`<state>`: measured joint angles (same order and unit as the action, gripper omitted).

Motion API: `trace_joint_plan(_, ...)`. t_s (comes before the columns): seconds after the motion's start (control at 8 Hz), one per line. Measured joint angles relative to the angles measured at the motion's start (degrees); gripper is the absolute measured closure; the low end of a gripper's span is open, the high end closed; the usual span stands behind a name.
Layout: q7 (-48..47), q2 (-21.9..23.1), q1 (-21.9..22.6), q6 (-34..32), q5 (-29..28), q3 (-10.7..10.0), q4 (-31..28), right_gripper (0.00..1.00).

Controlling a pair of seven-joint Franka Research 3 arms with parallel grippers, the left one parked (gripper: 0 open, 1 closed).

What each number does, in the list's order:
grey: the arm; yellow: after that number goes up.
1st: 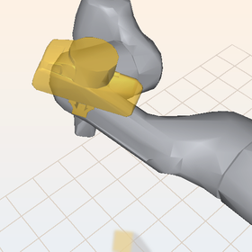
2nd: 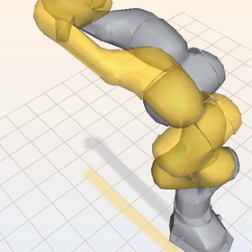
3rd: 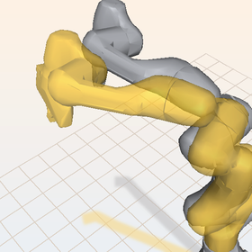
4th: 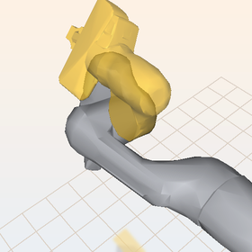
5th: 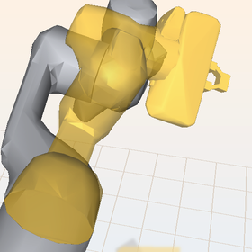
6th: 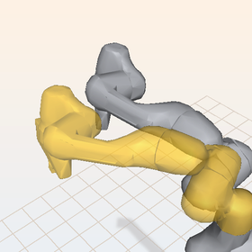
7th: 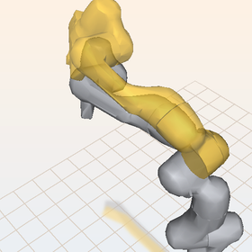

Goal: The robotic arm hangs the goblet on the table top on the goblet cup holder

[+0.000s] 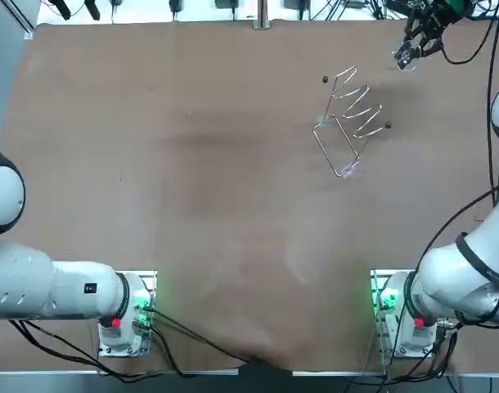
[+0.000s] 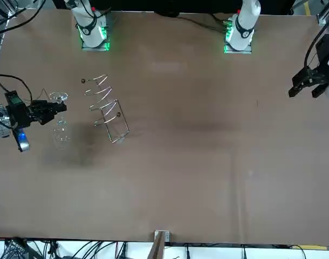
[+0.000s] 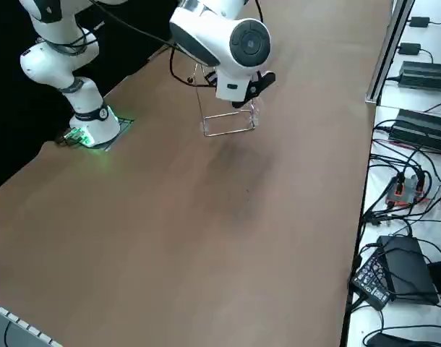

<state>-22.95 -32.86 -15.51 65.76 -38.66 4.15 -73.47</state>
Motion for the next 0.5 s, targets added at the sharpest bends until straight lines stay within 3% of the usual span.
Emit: trace_joint_plan(0.5, -7.1, -1.3, 1.1, 4.6, -7.1, 0.1, 0.0, 0.89)
